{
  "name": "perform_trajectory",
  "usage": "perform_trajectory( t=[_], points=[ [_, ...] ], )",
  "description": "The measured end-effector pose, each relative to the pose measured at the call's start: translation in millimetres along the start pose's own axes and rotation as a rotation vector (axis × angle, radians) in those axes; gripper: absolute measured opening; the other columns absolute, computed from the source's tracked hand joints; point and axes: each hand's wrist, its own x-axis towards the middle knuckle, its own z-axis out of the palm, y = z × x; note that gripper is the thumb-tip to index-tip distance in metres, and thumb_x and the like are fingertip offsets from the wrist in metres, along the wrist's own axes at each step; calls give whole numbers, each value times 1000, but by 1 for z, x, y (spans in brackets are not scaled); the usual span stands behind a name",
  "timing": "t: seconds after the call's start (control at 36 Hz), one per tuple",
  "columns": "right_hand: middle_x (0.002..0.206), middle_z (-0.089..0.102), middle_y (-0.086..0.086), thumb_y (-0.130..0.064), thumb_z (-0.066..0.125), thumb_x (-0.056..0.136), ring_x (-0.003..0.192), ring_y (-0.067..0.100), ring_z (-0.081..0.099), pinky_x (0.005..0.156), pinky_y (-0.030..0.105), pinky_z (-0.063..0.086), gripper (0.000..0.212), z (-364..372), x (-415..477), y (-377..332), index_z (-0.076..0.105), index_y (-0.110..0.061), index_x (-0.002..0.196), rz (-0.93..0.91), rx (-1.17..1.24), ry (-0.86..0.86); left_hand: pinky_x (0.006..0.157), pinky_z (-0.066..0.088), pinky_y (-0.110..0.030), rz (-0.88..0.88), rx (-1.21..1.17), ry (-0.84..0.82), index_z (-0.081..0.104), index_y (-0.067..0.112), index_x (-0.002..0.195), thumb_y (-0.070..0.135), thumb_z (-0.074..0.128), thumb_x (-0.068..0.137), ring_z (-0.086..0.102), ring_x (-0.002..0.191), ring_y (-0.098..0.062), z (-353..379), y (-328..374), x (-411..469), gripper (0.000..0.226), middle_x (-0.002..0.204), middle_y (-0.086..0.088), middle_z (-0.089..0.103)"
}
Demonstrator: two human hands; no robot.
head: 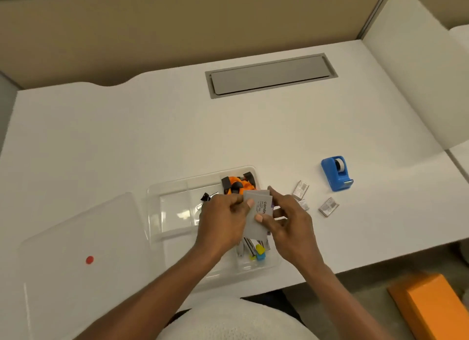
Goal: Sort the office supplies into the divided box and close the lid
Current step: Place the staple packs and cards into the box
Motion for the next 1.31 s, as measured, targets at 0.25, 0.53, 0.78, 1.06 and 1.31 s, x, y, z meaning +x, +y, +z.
perform_trajectory(
  t=[0.25,0.53,0.78,1.06,1.31],
  points=[
    [102,57,-25,-30,82,86,87,3,61,70,11,53,61,53,-10,-28,51,-38,138,-6,-147,-245,80,62,-34,-71,104,8,82,31,108,28,71,96,75,83,-12,-54,-54,-13,17,96,7,82],
    [125,66,-1,-30,78,88,107,15,66,87,32,60,59,102,-36,-21,48,-30,138,-29,-563,-311,81,57,-35,66,527,110,79,21,110,24,78,90,67,102,-20,-75,-128,-16,20,107,5,74],
    [135,62,11,-23,75,91,112,26,68,92,38,61,65,130,-37,-14,41,-14,146,-159,-818,-286,47,32,-21,241,783,103,76,22,79,-13,81,59,59,66,-19,-77,-151,-7,40,73,9,66],
    [117,72,4,-21,79,90,99,19,70,81,35,63,29,89,-44,-40,72,-15,117,-172,-708,-45,48,44,-31,178,848,-26,65,14,76,-6,72,74,55,66,-21,-81,-123,-12,22,70,1,61],
    [95,75,-3,-47,77,88,76,11,64,66,25,49,31,-5,-3,22,70,-22,104,293,-498,383,60,40,-30,303,819,16,71,20,99,37,70,93,65,88,-21,-40,-43,8,18,94,2,72]
  ],
)
